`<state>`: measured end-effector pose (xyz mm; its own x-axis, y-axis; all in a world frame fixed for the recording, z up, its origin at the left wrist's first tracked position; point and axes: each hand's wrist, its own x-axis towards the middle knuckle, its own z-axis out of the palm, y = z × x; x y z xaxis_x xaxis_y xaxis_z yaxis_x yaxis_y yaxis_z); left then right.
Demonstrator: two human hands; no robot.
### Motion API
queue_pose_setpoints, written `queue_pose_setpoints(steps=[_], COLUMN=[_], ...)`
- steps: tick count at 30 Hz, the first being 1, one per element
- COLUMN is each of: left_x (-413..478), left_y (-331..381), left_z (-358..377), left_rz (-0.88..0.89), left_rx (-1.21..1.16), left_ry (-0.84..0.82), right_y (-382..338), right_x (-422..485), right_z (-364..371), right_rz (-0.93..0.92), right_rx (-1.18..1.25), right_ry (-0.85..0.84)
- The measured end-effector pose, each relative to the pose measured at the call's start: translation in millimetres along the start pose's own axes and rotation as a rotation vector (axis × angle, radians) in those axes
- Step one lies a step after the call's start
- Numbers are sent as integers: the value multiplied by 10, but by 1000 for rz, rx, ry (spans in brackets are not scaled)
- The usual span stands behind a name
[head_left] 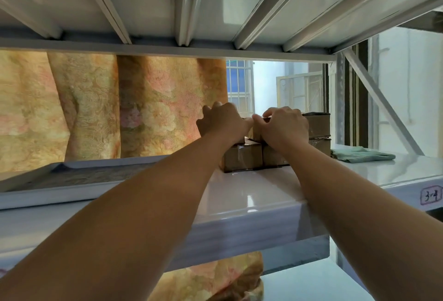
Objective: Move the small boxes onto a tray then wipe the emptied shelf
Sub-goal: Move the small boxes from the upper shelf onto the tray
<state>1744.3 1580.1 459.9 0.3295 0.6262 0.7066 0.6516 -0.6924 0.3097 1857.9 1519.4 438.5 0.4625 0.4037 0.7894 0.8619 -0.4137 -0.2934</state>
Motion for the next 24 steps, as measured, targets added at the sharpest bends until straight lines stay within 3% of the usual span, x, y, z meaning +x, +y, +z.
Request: queue_pose_setpoints(steps=[5,9,11,17,24], left_x=[209,320,332,257,283], left_y=[63,140,144,118,-82], left_z=[-210,-324,-336,-442,-358], left_rz=[-185,-168,-192,-259,-192], left_rx=[-194,-96,-60,-73,-194], left_ry=[-237,-565,-631,-653,-288], right_y=[-1,3,5,-33,-223], right_x=[-18,-5,-2,47,368], right_z=[6,29,35,18,-57], right_rz=[-29,-34,-24,32,158], right_rx=[-53,-88,-115,-216,-215], right_ry=[-15,-40,-52,-132,-368])
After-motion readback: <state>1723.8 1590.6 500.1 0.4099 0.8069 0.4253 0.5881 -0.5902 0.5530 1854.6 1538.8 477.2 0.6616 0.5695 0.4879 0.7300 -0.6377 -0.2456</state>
